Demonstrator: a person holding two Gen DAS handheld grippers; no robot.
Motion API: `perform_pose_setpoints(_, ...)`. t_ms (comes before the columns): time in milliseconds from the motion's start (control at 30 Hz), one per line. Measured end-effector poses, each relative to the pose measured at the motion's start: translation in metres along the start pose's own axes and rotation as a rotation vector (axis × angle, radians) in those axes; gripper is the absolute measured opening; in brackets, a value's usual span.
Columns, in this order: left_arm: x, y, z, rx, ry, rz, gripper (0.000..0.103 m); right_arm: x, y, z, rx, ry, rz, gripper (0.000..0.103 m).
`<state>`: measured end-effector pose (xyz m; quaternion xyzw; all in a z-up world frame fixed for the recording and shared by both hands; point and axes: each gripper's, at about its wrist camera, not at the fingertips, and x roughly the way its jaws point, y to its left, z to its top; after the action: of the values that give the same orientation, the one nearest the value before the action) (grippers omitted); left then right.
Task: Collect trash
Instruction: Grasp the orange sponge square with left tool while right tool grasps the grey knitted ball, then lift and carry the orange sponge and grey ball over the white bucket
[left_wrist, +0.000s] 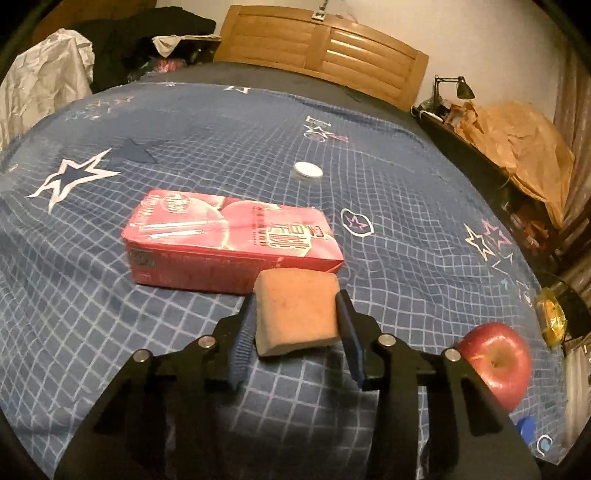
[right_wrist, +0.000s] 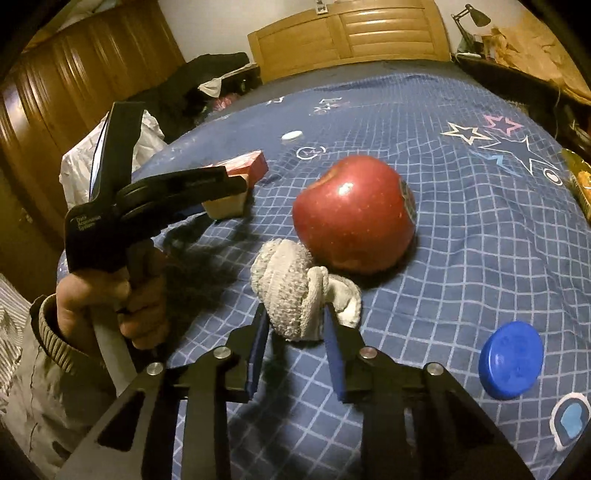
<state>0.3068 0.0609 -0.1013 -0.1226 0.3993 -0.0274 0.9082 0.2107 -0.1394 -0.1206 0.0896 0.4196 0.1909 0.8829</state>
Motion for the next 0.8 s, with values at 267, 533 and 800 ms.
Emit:
perform_pose_setpoints(267, -0.067, 0.017, -0.024, -0.045, -0.051, -0.02, 0.039, -0.048, -0.005, -0.024, 0.024, -0.044, 0.008, 0.029)
perform_pose_setpoints(533, -0.129, 0.003, -0.062, 0.026, -0.115, 0.02, 0.039, -0.099, -0.012, -0.042, 0.063, -0.121, -0.005, 0.029)
perform_pose_setpoints(800, -0.162, -0.029, -0.086, 0.106, -0.162, 0.079, 0.039, -0.127, 0.001, -0.063, 0.042, -0.16, -0.014, 0.029)
